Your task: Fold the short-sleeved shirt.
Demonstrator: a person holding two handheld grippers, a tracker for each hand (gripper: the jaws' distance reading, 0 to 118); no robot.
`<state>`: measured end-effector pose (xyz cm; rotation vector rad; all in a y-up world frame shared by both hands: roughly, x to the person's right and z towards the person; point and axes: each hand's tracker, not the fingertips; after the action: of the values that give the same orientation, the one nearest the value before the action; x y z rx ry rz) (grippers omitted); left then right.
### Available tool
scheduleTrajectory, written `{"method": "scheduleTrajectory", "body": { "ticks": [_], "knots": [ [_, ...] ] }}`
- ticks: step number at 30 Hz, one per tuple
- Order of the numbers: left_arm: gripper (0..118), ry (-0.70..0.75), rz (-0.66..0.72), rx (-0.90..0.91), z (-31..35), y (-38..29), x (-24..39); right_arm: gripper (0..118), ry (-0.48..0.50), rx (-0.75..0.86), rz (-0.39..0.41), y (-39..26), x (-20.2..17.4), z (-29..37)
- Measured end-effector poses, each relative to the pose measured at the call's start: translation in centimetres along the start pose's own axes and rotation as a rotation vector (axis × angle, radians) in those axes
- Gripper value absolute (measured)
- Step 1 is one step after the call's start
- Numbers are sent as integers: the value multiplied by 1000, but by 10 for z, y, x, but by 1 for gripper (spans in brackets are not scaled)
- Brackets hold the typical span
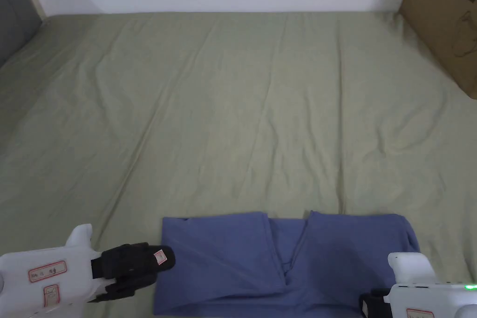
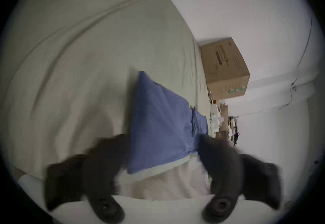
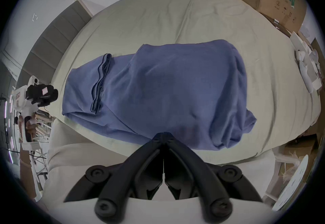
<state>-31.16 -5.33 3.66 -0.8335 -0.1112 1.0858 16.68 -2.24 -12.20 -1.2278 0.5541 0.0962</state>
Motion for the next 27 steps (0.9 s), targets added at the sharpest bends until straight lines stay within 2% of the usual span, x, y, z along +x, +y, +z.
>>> {"method": "scheduleTrajectory", "body": {
  "ticks": [5, 7, 10, 12, 13, 14, 15, 16, 18, 19, 21, 25, 27],
  "knots": [
    [116, -1, 36, 11, -22, -4, -18, 0, 6, -15, 33, 10, -21, -7],
    [116, -73, 54, -31, -39, -4, -23, 0, 7, -15, 44, 14, -28, -8],
    [116, -210, 81, 3, -59, 3, -24, 0, 14, -13, 48, 19, -37, -8],
    [116, -253, 106, -29, -77, 9, -29, 0, 19, -12, 47, 21, -41, -8],
    [108, -252, 118, -57, -82, 20, -40, 0, 19, -14, 48, 21, -44, -9],
    [83, -284, 126, -67, -85, 24, -39, 0, 16, -17, 52, 22, -46, -9],
    [35, -299, 121, -73, -87, 25, -37, 0, 11, -21, 57, 22, -48, -10],
    [7, -264, 100, -78, -88, 26, -36, 0, 8, -27, 60, 22, -50, -11],
    [7, -59, 10, -142, -92, 30, -32, 0, 2, -37, 61, 22, -53, -13],
    [7, -39, 8, -148, -88, 33, -37, 0, 4, -42, 53, 22, -54, -14],
    [7, -176, 106, -145, -78, 40, -44, 0, 13, -36, 35, 22, -57, -15],
    [7, -105, 17, -108, -43, 53, -34, 0, 33, -33, 25, 25, -61, -16],
    [7, -95, 17, -91, -22, 62, -36, 0, 35, -33, 34, 27, -63, -17]
  ]
}}
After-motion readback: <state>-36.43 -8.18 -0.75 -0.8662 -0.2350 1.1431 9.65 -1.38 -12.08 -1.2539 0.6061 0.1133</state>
